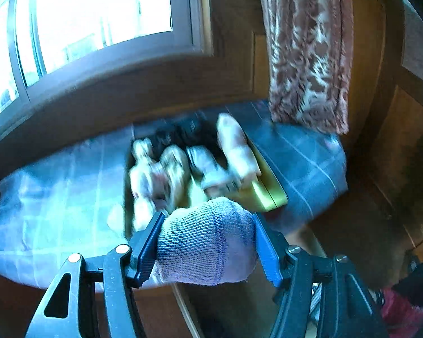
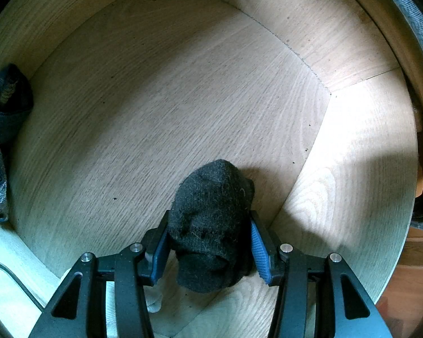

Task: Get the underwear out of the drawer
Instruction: 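Hold the lavender sock with the left tool over the tray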

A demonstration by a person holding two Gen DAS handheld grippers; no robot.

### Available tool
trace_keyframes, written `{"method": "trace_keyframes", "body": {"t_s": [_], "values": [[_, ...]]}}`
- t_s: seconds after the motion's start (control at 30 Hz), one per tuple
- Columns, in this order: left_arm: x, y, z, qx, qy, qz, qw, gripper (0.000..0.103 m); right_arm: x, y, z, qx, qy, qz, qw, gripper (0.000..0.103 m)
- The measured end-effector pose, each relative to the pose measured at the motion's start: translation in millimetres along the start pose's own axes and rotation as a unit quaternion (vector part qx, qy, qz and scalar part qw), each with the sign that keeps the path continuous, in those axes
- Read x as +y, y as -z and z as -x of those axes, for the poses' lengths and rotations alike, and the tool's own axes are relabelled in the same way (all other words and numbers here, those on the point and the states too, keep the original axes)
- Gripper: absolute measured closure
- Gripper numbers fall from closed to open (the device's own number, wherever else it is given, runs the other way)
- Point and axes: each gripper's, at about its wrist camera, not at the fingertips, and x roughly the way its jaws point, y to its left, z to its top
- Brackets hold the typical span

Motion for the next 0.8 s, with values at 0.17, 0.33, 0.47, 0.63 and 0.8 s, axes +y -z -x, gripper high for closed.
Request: {"method": "trace_keyframes", "body": {"t_s": [0.17,0.33,0.47,0.63,0.8], "values": [[4,-42,-30,0.002,-0.003,0.019,0.9998,0.04,0,0,0,0.0,0.0,0.0,1.0,0.051],[3,-52,-75,0.031,-0.001,0.029,0.9991,0.04,0,0,0,0.0,0.0,0.0,1.0,0.051],[7,-47,-109,0.058,0.004,0.044,0.9973,0.04,1,0,0,0.0,0.001,0.0,1.0,0.051],[13,-38,-136,0.087,0.0,0.053,0.9948,0.04,1,0,0,0.0,0.0,0.0,1.0,0.051],[20,-28,-159,0.113,-0.007,0.066,0.9914,0.04,1,-1,0,0.0,-0.001,-0.001,1.0,0.051]]}}
